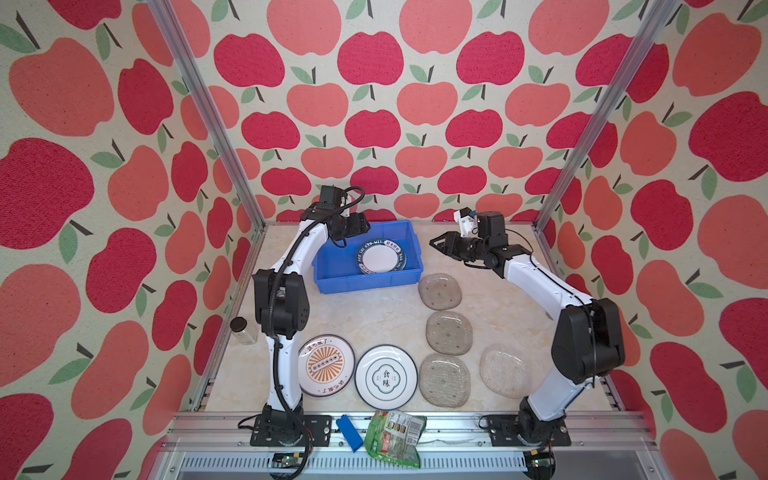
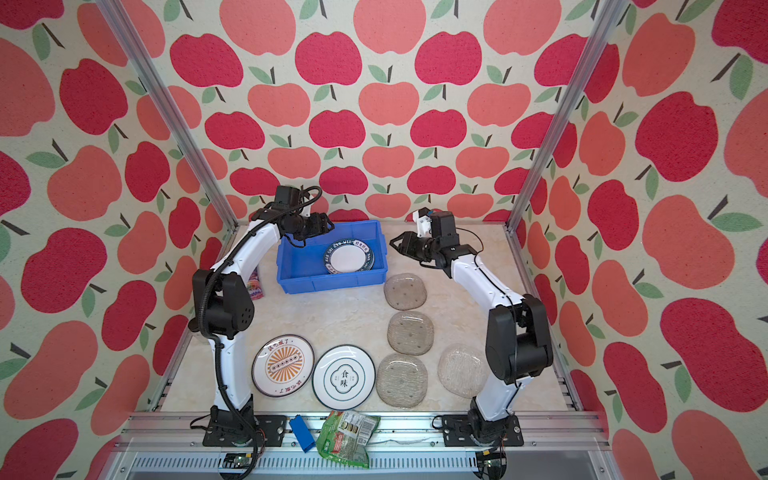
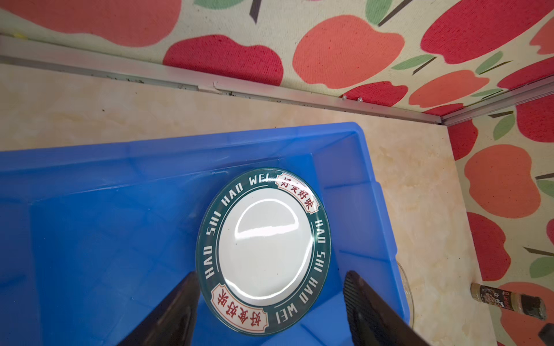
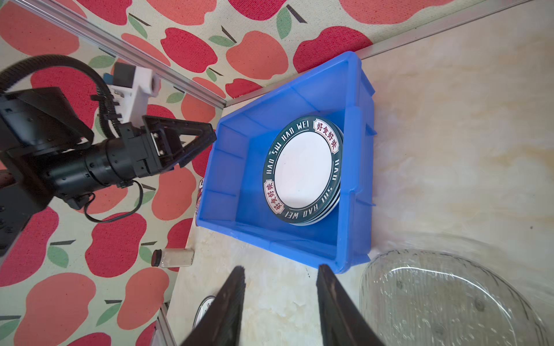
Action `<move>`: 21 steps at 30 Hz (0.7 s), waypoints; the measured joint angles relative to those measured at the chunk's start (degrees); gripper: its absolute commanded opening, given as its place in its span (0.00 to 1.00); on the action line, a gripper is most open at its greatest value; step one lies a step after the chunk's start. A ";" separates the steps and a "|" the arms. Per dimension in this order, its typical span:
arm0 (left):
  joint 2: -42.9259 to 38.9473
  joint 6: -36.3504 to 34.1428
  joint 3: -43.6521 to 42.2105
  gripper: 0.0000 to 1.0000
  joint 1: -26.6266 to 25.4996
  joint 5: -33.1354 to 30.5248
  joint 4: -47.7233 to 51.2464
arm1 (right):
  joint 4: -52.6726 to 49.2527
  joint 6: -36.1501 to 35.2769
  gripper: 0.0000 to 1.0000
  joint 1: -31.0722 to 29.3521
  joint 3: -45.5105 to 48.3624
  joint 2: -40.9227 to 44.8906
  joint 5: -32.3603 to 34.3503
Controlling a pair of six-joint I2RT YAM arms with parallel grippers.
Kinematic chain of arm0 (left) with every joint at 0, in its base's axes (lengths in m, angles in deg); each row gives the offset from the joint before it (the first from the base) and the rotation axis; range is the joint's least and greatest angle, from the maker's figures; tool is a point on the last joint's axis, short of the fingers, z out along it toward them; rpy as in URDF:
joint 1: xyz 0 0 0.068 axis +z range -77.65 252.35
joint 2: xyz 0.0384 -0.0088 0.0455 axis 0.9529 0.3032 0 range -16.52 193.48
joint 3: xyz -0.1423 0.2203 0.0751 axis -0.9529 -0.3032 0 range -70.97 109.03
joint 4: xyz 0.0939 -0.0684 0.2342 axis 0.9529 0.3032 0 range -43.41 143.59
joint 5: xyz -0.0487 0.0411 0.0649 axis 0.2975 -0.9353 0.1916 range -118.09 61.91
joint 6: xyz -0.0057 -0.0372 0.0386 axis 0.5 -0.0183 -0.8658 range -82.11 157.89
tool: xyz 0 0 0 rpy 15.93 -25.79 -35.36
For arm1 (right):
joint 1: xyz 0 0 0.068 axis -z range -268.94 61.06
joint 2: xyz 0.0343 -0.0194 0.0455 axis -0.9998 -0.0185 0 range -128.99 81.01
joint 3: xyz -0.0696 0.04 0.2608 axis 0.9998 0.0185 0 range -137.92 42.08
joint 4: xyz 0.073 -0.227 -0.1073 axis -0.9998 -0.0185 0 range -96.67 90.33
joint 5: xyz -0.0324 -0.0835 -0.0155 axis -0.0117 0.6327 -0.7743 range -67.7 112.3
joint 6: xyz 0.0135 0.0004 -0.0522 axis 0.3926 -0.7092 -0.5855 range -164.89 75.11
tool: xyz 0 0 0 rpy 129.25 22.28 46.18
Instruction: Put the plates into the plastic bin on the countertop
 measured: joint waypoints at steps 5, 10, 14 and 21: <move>-0.39 -1.01 1.07 0.75 0.00 -3.32 1.18 | -1.57 -1.84 0.42 0.00 0.11 1.42 0.74; 0.83 -1.18 1.09 0.75 -0.22 -8.07 3.87 | -1.79 -1.88 0.41 0.00 1.29 2.25 1.40; 4.24 -1.03 1.11 0.76 -0.26 -8.68 4.17 | -1.81 -1.86 0.41 0.00 1.73 2.25 1.55; 10.01 0.83 1.01 0.85 -0.26 -7.06 4.00 | -1.84 -1.88 0.41 0.33 2.16 2.25 1.75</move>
